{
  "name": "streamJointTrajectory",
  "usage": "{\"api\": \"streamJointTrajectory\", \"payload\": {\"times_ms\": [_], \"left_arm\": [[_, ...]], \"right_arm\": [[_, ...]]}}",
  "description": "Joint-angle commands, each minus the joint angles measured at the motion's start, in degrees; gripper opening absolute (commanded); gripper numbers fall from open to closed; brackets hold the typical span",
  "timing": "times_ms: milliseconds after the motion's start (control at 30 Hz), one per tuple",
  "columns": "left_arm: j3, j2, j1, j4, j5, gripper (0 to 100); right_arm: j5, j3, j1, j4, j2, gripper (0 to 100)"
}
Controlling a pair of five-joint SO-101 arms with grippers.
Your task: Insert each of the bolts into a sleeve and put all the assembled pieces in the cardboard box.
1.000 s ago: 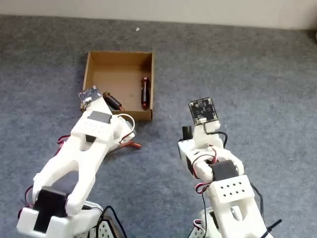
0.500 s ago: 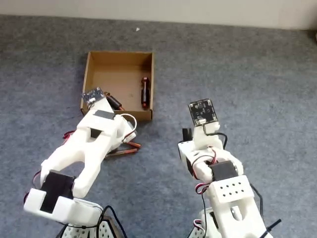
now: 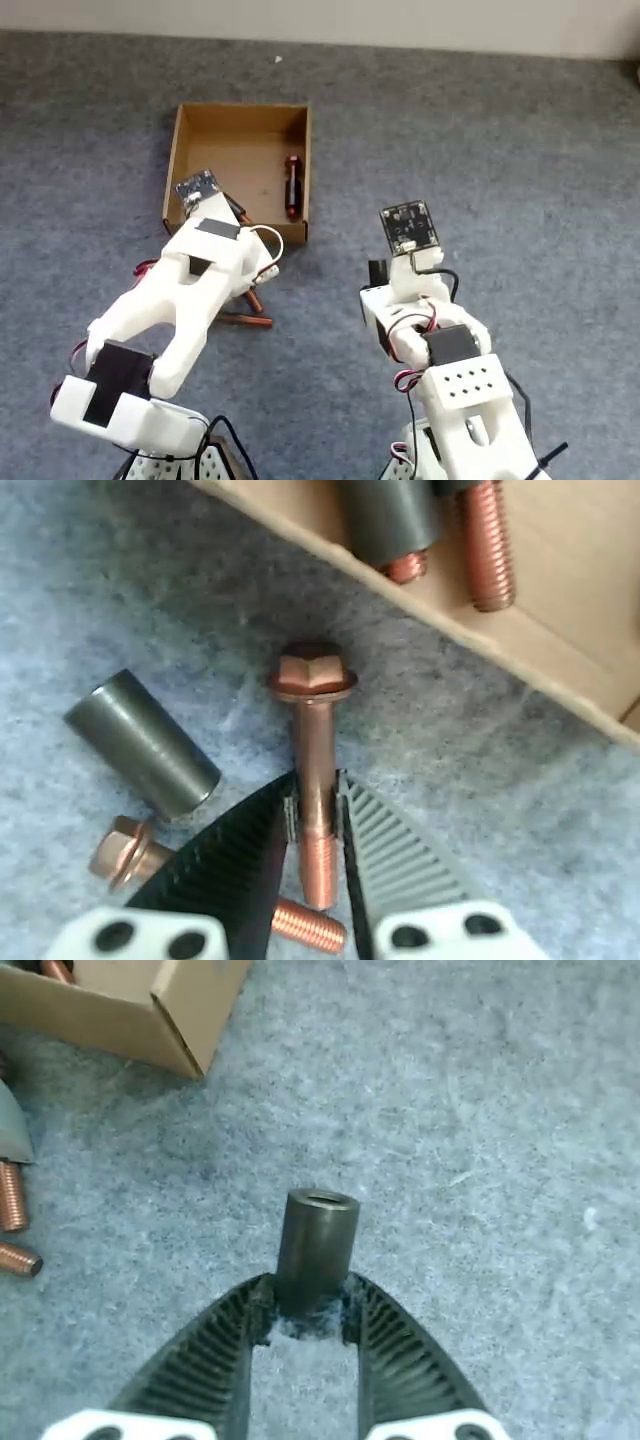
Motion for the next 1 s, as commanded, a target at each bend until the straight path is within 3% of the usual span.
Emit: {"api": "streamJointTrajectory", "payload": {"times_ms": [0,167,500,967], "left_arm": [[-0.5,-8.0,-0.5,-0.2,0.0,0],[6.7,-24.3,0.1,-0.5,-0.8,0],[21.8,-58.0,3.1,-0.6,-10.1,0],[28.4,-83.1,9.9,-2.4,-15.3,0]], "right_arm": [[0.0,-0.9,0.3,-1.3,-1.7,0.6],[0.0,-1.3,-0.1,2.3,-1.8,0.6],[0.0,-0.8,-5.8,3.9,-3.3,0.6],[3.2,9.5,-11.1,5.9,-33.8,0.6]]}}
